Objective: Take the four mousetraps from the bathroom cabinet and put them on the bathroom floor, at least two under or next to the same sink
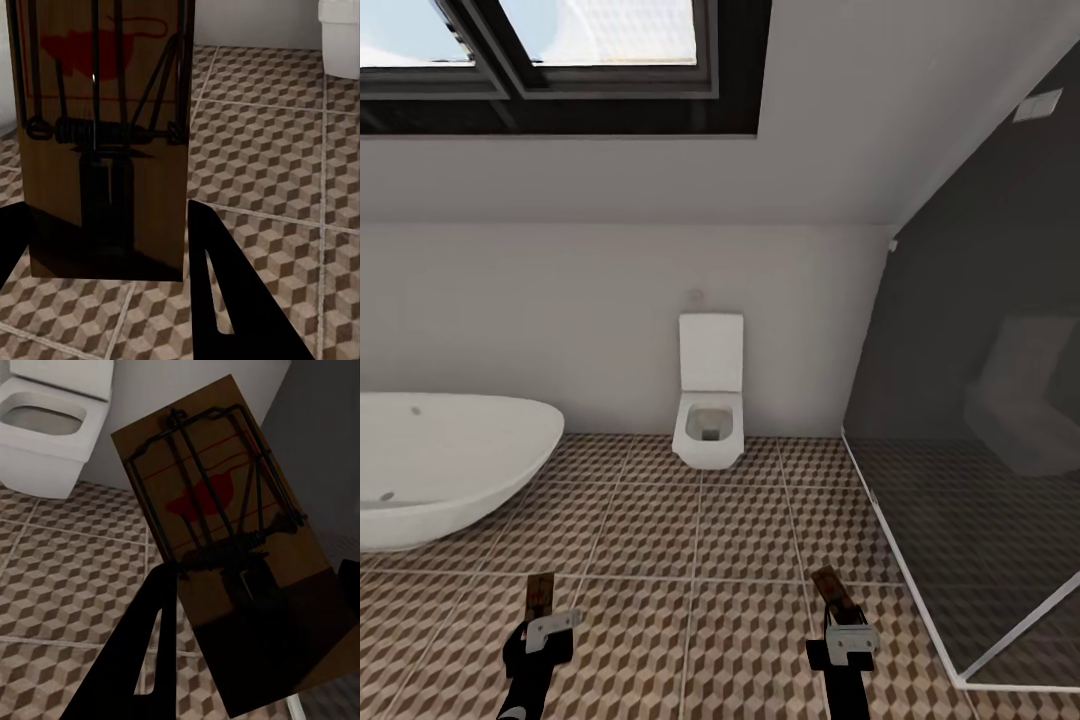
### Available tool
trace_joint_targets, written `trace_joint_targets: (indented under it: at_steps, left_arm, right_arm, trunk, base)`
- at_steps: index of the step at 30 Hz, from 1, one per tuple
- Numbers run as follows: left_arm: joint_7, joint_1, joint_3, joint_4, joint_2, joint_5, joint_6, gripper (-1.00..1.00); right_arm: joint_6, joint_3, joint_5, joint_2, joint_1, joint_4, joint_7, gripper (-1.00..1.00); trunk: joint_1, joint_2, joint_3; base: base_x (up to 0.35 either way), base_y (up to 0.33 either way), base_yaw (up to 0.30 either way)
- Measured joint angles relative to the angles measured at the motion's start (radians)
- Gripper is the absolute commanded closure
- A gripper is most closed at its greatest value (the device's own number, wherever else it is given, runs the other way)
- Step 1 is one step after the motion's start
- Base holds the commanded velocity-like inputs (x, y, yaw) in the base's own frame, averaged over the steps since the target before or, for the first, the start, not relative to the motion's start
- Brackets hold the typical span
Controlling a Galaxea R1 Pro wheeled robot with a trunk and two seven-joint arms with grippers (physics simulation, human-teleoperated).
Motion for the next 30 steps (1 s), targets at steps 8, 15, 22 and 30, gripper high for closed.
trace_joint_targets:
  at_steps: [8, 15, 22, 30]
  left_arm:
    - [0.0, 0.0, 0.0, 0.0, 0.0, 0.0, 0.001, 1.0]
    - [0.0, 0.0, -0.001, 0.0, 0.0, 0.0, 0.001, 1.0]
    - [0.0, 0.0, -0.001, 0.0, -0.001, 0.0, 0.001, 1.0]
    - [-0.001, 0.0, -0.001, 0.0, -0.01, -0.001, 0.002, 1.0]
  right_arm:
    - [0.0, 0.0, 0.0, 0.0, 0.0, 0.0, 0.0, 1.0]
    - [0.0, 0.0, 0.0, 0.0, 0.0, 0.0, 0.0, 1.0]
    - [0.0, 0.0, 0.0, 0.0, 0.0, 0.0, 0.0, 1.0]
    - [0.0, 0.0, 0.0, 0.0, 0.0, 0.0, 0.0, 1.0]
  trunk:
    - [0.0, 0.0, 0.004]
    - [0.0, 0.0, 0.004]
    - [0.0, 0.0, 0.004]
    - [0.0, 0.0, 0.004]
  base:
    - [0.009, 0.003, 0.0]
    - [0.224, 0.159, 0.0]
    - [0.277, 0.156, 0.0]
    - [0.271, 0.013, 0.0]
